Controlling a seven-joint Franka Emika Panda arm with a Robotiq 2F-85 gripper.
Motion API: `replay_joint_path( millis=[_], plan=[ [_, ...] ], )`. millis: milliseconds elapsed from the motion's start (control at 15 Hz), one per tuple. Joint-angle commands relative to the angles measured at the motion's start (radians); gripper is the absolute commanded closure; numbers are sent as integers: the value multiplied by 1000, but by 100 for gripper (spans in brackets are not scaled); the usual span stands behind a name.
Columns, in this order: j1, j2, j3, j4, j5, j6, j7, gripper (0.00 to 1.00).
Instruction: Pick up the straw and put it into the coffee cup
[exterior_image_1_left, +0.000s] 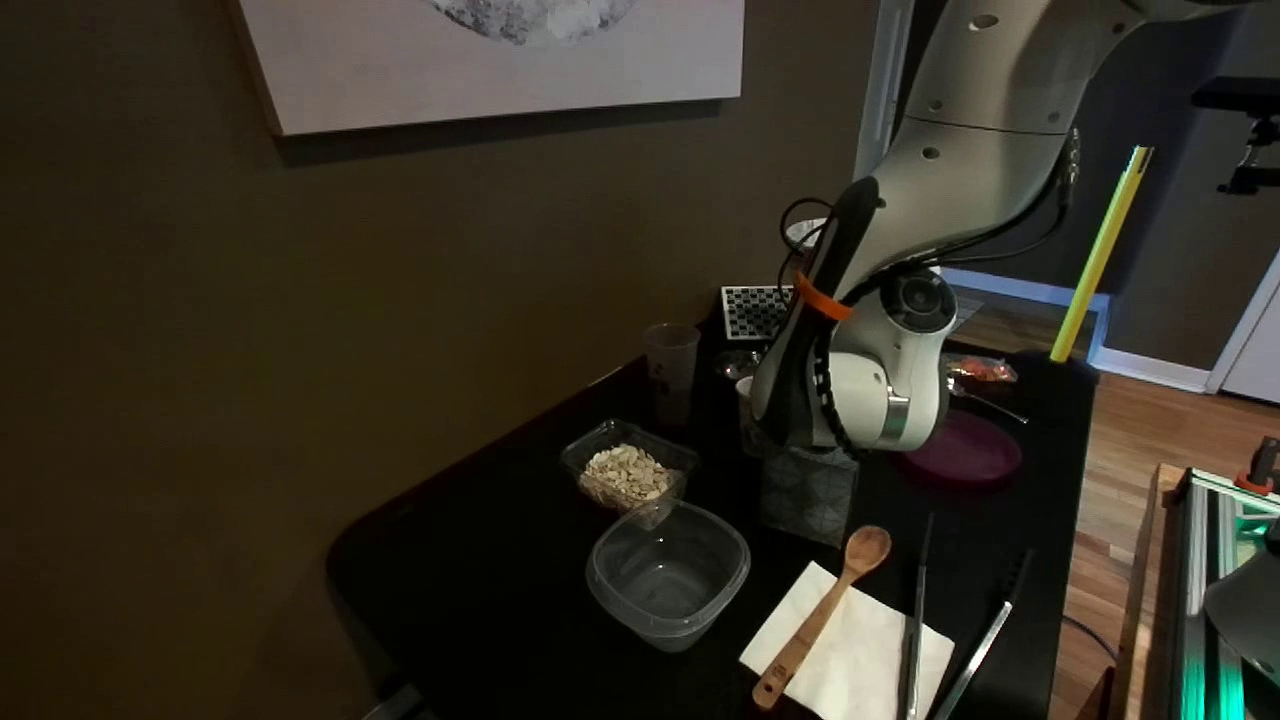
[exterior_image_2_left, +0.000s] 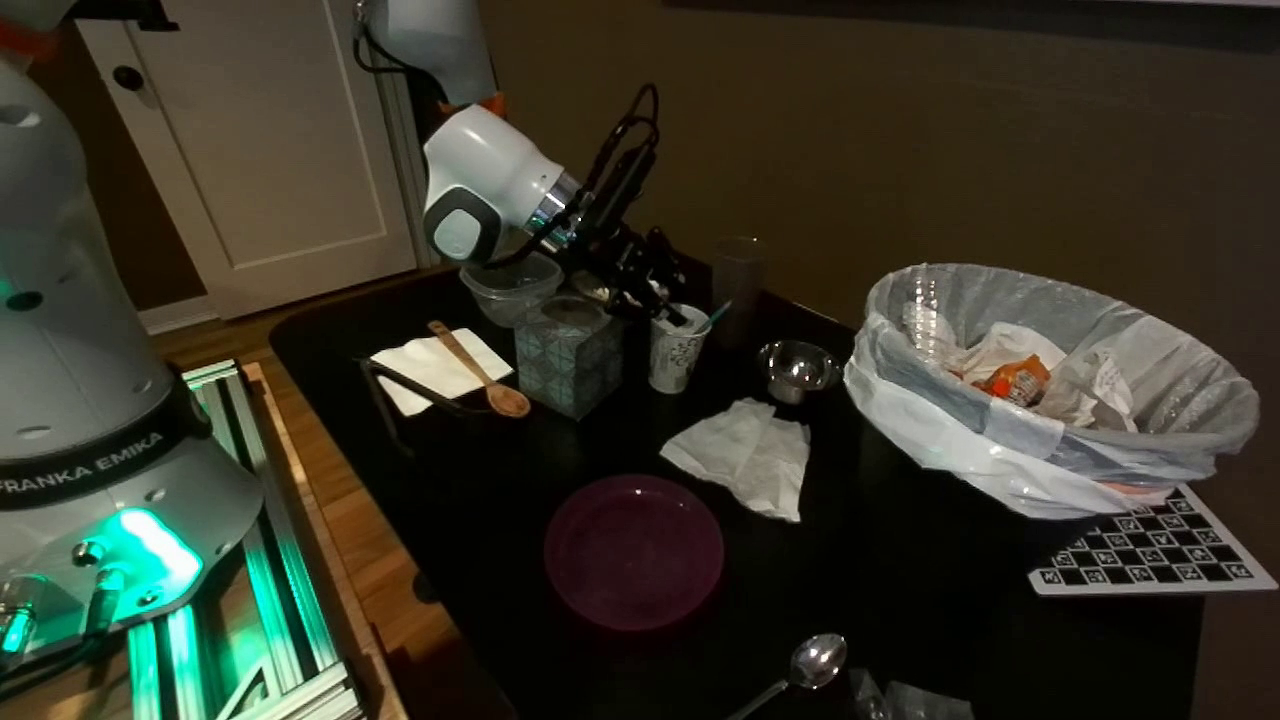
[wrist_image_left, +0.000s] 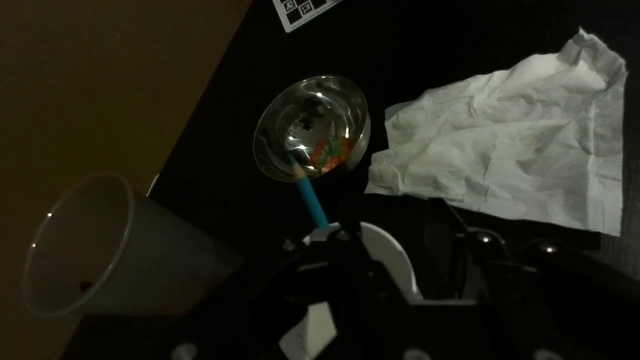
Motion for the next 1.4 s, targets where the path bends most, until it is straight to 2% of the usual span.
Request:
replay_joint_path(
  millis=[0, 133, 333, 533, 733, 1000, 1333],
  plan=[
    [21, 26, -23, 21, -8, 20, -33, 35],
    [48, 12, -46, 16, 3, 9, -33, 18],
    [68, -30, -62, -5, 16, -1, -34, 0],
    [72, -99, -71, -39, 32, -49, -38, 0],
    [60, -181, -83, -51, 130, -76, -47, 0],
    [35, -308, -123, -78, 297, -212, -43, 0],
    [-34, -482, -159, -72, 398, -399, -55, 0]
  ],
)
